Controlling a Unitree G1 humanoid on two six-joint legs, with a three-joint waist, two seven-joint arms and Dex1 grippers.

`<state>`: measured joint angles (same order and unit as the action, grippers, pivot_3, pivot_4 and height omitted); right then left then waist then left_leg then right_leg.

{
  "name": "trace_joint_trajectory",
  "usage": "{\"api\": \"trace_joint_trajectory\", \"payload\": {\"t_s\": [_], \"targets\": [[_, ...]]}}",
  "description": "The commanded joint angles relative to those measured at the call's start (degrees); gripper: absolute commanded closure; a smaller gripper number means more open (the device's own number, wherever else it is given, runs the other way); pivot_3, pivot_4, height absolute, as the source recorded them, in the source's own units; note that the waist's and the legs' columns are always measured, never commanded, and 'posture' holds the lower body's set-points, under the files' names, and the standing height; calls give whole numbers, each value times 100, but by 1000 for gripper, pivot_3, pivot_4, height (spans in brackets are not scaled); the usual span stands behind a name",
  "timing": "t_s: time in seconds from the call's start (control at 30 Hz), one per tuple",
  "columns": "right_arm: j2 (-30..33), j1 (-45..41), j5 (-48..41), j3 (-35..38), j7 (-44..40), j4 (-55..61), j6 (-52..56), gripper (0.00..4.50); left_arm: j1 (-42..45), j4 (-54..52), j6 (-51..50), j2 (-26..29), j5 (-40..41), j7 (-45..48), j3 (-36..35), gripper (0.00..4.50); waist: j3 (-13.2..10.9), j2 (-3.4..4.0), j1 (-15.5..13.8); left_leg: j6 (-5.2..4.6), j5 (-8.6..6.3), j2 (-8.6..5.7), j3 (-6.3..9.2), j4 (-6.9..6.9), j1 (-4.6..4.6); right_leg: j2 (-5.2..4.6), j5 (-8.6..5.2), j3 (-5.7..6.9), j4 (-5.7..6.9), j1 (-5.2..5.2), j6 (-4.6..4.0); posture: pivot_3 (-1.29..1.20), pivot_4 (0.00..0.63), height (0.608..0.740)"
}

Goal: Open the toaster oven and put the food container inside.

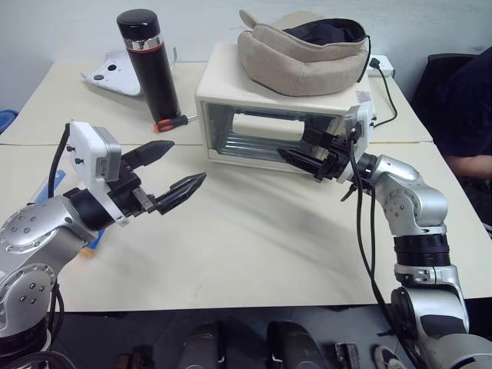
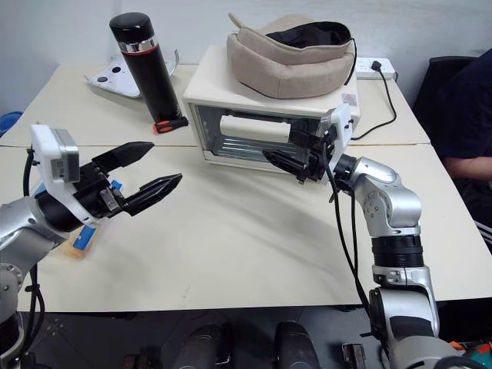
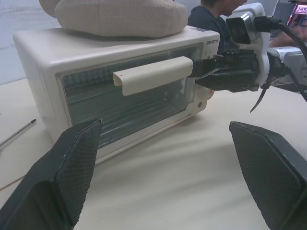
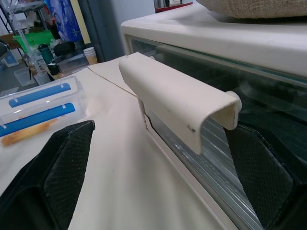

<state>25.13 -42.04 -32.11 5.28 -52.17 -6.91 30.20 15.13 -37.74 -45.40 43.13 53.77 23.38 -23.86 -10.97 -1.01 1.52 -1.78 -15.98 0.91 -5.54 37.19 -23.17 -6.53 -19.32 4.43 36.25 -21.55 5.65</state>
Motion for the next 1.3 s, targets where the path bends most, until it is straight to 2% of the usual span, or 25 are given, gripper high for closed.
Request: {"api": "trace_joint_trajectory", "payload": {"t_s": [0.03, 0.13, 0.23, 0.57, 0.73, 0.9, 1.03, 1.3], "targets": [[92, 113, -335, 36, -300, 649, 98, 57, 117, 143, 217, 11, -200, -58, 4, 0, 0, 0, 9, 0, 0, 1, 0, -1, 0, 2, 0, 0, -1, 0, 0, 0, 150, 740], [200, 432, -347, -63, -410, 986, 181, 0, 634, 667, 493, -186, -556, -322, 104, 590, 0, 0, -5, 2, 1, 1, 0, -3, -1, 4, 0, 1, -1, -2, 0, 0, 150, 740], [218, 626, -332, -80, -399, 1132, 199, 0, 1268, 1181, 744, -175, -958, -182, 430, 1397, -1, -1, -4, 3, 2, 1, -1, 2, -2, 6, 0, 1, 4, -2, 0, 0, 150, 740], [146, 807, -270, -138, -299, 1268, 128, 0, 3229, 3893, 2161, -105, -2817, 1413, 2080, 4438, -1, -1, -1, 6, 4, 3, -33, -1, 0, 21, 0, 8, 17, -23, 1, 0, 150, 740], [147, 935, -318, -81, -219, 1428, 155, 0, 3846, 4987, 2734, -193, -3242, 2394, 2485, 4477, -1, -2, -4, 4, 5, 5, -55, -1, -1, 21, -1, 9, 27, -41, 1, 0, 150, 740], [271, 1239, -271, 67, -22, 1673, 171, 0, 4158, 5519, 2993, -402, -3392, 3235, 2730, 4477, -2, -2, -15, 0, 7, 5, -59, 5, -7, 20, 0, 8, 33, -47, 2, 0, 150, 740], [584, 1638, -22, 267, 153, 1731, 38, 0, 4280, 5809, 3198, -544, -3567, 3500, 2772, 4477, -2, -3, -48, -3, 7, 4, -59, 10, -9, 17, 0, 7, 36, -47, 3, 0, 150, 740], [1526, 2458, -836, 1196, -186, 2444, 563, 0, 4206, 5994, 3461, -688, -3825, 3941, 2861, 4477, -2, -3, -152, -10, 6, 3, -61, 19, -8, 13, 1, 4, 44, -46, 5, 0, 150, 740]]}}
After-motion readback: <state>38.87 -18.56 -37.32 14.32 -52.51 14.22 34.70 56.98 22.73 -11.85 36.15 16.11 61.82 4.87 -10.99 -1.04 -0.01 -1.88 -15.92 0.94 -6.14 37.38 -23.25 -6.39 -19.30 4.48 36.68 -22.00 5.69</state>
